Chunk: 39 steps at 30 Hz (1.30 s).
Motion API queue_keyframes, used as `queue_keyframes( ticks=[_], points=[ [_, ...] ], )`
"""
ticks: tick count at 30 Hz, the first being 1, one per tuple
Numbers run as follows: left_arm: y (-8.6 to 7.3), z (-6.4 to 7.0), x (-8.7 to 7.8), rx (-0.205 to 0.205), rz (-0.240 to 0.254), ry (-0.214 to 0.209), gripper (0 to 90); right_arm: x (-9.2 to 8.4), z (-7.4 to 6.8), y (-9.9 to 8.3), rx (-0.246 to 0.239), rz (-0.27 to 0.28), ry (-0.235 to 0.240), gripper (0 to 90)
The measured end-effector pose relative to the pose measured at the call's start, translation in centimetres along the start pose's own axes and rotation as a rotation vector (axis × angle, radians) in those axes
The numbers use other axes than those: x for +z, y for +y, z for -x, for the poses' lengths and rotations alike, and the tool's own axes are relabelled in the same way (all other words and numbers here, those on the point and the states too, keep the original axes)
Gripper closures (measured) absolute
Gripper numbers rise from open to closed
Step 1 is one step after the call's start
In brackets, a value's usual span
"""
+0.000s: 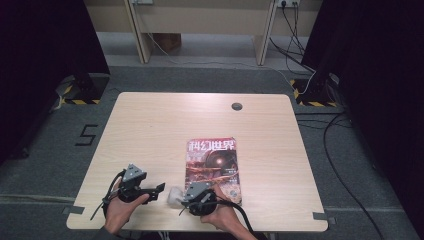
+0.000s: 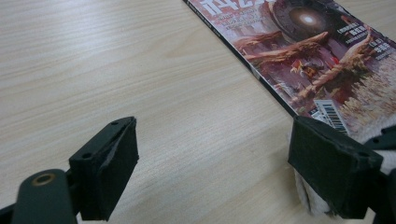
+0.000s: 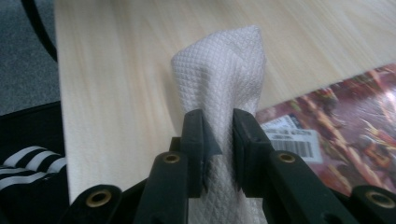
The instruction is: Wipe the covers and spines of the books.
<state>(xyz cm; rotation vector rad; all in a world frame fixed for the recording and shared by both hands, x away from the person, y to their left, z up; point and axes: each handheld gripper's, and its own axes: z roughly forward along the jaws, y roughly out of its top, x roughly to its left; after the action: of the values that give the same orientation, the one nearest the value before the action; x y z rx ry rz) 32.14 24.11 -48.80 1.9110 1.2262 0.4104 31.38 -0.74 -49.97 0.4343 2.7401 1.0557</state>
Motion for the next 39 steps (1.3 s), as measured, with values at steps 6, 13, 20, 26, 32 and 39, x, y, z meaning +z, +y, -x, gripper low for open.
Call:
queue_keyframes(
  ticks=[6, 13, 20, 26, 32, 39],
  points=[
    [0.0, 0.0, 0.0, 0.000, -0.002, 0.006, 15.4, -0.1, -0.1, 0.0, -0.009, -0.003, 0.012, 76.5],
    [-0.1, 0.0, 0.0, -0.001, -0.003, 0.012, 15.4, -1.0, 2.4, -1.1, 0.058, -0.014, -0.052, 76.5],
    [-0.1, 0.2, 0.1, 0.007, -0.007, 0.012, 15.4, -1.2, 1.9, -1.3, 0.050, -0.013, -0.045, 76.4],
    [-0.2, 0.3, 0.1, 0.013, -0.012, 0.008, 15.4, -2.4, 2.7, -2.6, 0.091, -0.009, -0.071, 76.4],
    [-0.2, 0.5, 0.2, 0.018, -0.017, 0.005, 15.4, -3.7, 4.3, -4.2, 0.140, -0.013, -0.130, 76.4],
    [-0.2, 0.7, 0.4, 0.025, -0.027, 0.001, 15.4, -4.7, 5.4, -5.4, 0.181, -0.007, -0.174, 76.3]
  ],
)
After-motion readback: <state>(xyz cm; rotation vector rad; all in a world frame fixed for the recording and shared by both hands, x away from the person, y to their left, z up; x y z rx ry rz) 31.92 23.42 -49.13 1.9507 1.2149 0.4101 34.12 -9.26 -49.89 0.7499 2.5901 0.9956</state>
